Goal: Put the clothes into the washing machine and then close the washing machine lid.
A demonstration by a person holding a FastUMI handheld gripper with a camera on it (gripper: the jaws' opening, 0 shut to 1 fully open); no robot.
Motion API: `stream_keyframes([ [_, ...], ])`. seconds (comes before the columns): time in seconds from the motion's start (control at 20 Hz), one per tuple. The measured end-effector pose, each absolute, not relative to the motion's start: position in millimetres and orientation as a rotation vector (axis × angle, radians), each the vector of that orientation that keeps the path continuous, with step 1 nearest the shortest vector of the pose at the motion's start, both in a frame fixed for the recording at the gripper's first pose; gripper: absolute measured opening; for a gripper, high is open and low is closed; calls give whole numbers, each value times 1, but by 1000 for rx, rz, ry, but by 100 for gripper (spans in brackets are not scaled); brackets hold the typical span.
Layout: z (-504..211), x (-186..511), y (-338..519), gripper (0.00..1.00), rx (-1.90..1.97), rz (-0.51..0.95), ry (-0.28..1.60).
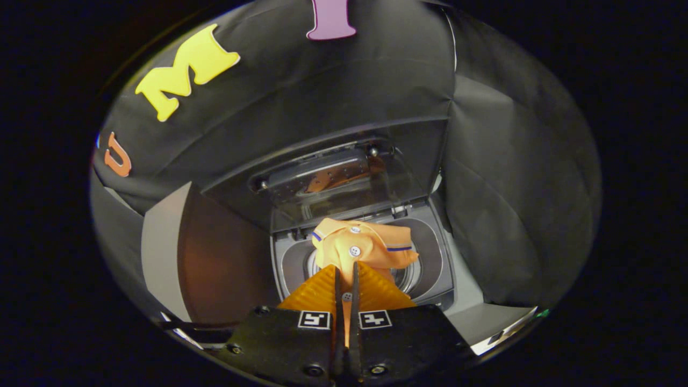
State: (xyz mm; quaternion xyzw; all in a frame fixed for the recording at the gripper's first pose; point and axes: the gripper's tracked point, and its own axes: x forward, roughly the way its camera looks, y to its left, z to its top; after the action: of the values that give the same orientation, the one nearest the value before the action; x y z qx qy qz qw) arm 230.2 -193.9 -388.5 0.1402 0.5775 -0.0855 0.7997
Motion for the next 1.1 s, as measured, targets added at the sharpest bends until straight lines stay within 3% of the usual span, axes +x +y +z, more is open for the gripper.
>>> stream_keyframes([
  [0.7,-490,226,-206,7,283,-279,1312],
  [0.95,-492,230,-200,16,260,-262,1316],
  [1.05,-481,237,-198,15,217,-237,1298],
  [1.1,-474,243,-194,21,202,-214,1280],
])
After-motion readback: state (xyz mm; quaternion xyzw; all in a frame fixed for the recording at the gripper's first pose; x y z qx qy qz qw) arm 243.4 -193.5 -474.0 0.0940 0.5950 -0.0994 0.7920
